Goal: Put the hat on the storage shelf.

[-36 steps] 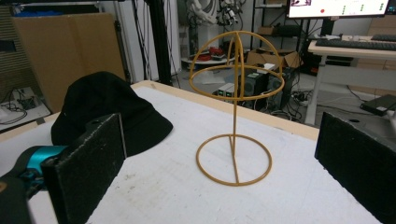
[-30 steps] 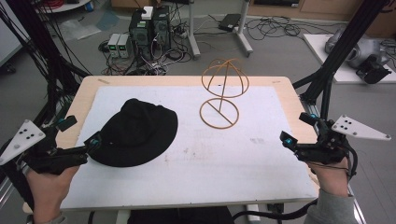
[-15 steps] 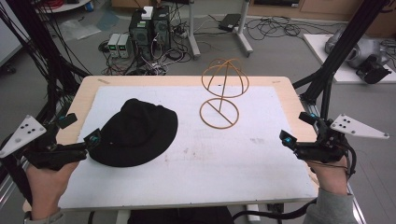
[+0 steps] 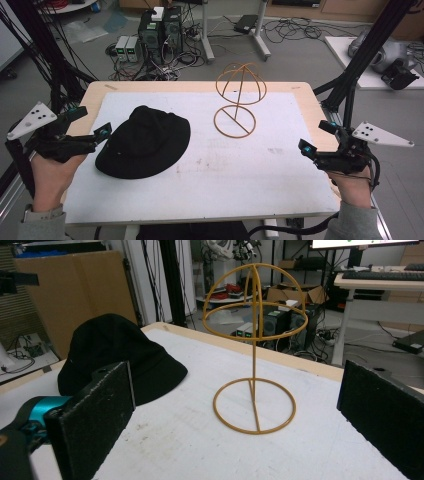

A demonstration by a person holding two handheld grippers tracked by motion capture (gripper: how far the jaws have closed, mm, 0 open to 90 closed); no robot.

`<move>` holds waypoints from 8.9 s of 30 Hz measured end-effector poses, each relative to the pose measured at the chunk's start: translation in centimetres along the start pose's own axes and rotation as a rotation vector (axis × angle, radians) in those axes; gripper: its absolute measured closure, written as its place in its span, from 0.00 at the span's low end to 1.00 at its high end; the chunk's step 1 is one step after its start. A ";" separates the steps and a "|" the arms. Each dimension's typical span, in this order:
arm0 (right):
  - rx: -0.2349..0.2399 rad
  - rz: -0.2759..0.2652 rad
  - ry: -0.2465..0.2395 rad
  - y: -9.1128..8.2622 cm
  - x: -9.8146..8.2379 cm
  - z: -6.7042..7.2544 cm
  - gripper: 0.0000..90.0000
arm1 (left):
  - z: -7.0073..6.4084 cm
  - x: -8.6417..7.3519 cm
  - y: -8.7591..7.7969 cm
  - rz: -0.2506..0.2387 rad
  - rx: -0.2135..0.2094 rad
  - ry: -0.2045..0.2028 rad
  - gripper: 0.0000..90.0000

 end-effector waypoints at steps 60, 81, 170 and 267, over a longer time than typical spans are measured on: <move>0.036 0.024 -0.030 -0.9 0.0 0.9 0.01 | 3.0 -0.8 12.0 0.266 -0.125 0.035 0.32; 0.046 0.024 -0.039 -1.1 -0.1 0.7 0.01 | 2.9 -1.8 13.4 0.380 -0.146 0.052 0.67; 0.086 0.058 -0.040 0.6 -0.3 0.0 0.01 | -3.1 13.9 5.1 0.183 -0.318 0.165 0.98; 0.020 0.126 -0.019 -3.9 -3.4 -0.2 0.01 | -10.5 21.1 31.9 0.224 -0.540 0.229 0.98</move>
Point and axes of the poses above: each handheld gripper's, and its own axes: y roughly forward along the jaws, x roughly out of its top, z roughly to its left, the point moved 2 cm from there along y, roughly forward along the jaws, and after that the axes turned 9 degrees about z, right-handed, at the moved point
